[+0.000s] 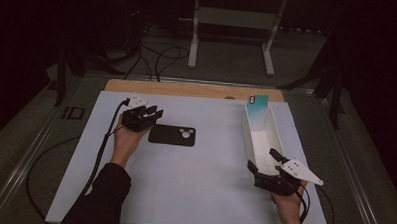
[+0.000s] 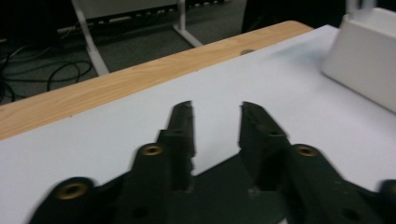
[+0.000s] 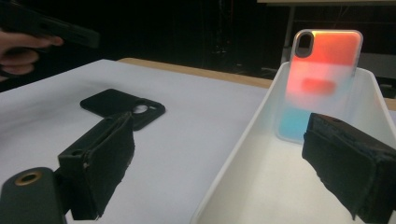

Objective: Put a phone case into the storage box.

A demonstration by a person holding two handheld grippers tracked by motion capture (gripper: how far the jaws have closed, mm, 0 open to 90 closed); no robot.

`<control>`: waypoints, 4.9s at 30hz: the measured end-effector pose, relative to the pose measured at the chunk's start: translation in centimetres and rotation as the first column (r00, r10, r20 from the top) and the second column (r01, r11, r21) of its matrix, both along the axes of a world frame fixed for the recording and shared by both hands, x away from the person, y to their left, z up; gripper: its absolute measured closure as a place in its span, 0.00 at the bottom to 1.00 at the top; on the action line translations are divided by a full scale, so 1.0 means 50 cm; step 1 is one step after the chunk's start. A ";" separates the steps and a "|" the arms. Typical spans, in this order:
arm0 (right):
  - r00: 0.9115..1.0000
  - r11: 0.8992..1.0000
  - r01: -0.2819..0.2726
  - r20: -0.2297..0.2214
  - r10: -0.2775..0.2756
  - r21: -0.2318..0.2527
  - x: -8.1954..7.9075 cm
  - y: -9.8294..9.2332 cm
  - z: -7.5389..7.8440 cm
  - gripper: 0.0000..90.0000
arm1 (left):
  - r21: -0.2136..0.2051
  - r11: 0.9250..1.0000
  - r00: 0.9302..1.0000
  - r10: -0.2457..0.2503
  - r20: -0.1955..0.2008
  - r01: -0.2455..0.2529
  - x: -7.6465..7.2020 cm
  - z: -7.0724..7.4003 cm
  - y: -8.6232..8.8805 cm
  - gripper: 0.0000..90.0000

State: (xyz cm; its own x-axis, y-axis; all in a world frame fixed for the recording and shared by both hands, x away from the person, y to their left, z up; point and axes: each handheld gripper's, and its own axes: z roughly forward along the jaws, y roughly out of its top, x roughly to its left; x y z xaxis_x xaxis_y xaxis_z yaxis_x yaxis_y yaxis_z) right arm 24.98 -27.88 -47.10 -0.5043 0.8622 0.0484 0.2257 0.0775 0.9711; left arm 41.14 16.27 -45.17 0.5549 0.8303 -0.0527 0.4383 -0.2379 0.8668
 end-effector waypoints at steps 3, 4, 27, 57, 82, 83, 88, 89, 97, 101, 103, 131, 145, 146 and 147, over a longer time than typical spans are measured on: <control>1.000 1.000 -0.002 0.002 0.002 0.005 0.000 0.000 0.000 0.10 | 0.007 1.000 0.999 0.016 -0.037 -0.016 0.026 -0.025 -0.003 0.92; 1.000 1.000 -0.002 0.002 0.002 0.006 0.000 0.000 0.000 0.10 | 0.018 0.999 0.998 0.029 -0.048 -0.028 0.034 -0.033 -0.004 0.97; 1.000 0.999 0.004 0.006 -0.004 0.032 0.000 -0.008 0.003 0.10 | 0.128 0.989 0.965 0.099 -0.244 -0.069 0.111 -0.151 -0.046 1.00; 1.000 0.999 -0.019 0.001 0.019 0.027 0.002 -0.009 0.008 0.12 | 0.138 0.990 0.964 0.003 -0.266 0.035 -0.093 -0.143 -0.039 1.00; 0.998 0.999 -0.043 -0.039 0.042 -0.017 0.005 0.005 0.008 0.11 | -0.011 1.000 1.000 -0.002 0.024 0.003 -0.305 -0.040 0.109 0.18; 0.998 0.999 -0.046 -0.040 0.045 -0.018 0.005 0.005 0.008 0.10 | -0.003 1.000 1.000 -0.009 0.025 0.009 -0.313 -0.042 0.114 0.16; 0.998 0.999 -0.050 -0.029 0.050 -0.019 0.005 0.004 0.010 0.10 | -0.002 0.999 0.999 -0.032 0.042 0.032 -0.343 -0.047 0.128 0.01; 0.998 0.998 -0.052 -0.030 0.051 -0.019 0.004 0.004 0.010 0.10 | -0.007 1.000 0.998 -0.024 0.056 0.024 -0.350 -0.049 0.133 0.00; 0.998 0.998 -0.055 -0.017 0.054 -0.021 0.001 0.005 0.006 0.10 | -0.014 1.000 0.998 0.005 0.064 -0.005 -0.351 -0.058 0.149 0.00; 0.999 0.998 -0.053 -0.012 0.053 -0.029 0.000 0.004 0.005 0.10 | -0.010 1.000 0.998 0.021 0.052 -0.021 -0.351 -0.061 0.151 0.00; 0.999 0.998 -0.048 -0.012 0.047 -0.028 0.001 0.004 0.003 0.10 | -0.016 1.000 0.998 0.026 0.052 -0.025 -0.351 -0.060 0.152 0.00; 0.999 0.999 -0.029 -0.023 0.029 -0.015 0.005 -0.002 0.001 0.10 | 0.114 0.992 0.994 -0.043 -0.097 0.054 -0.241 -0.023 0.042 0.00; 0.999 0.999 -0.030 -0.026 0.030 -0.014 0.006 0.000 0.000 0.10 | 0.172 0.977 0.975 -0.093 -0.203 0.129 -0.175 -0.048 -0.036 0.00; 0.999 0.999 -0.032 -0.026 0.031 -0.016 0.007 0.000 -0.001 0.10 | 0.181 0.974 0.973 -0.099 -0.209 0.137 -0.171 -0.051 -0.041 0.00; 0.999 0.999 -0.032 -0.026 0.031 -0.016 0.007 0.000 -0.001 0.10 | 0.181 0.974 0.973 -0.099 -0.209 0.137 -0.171 -0.051 -0.041 0.00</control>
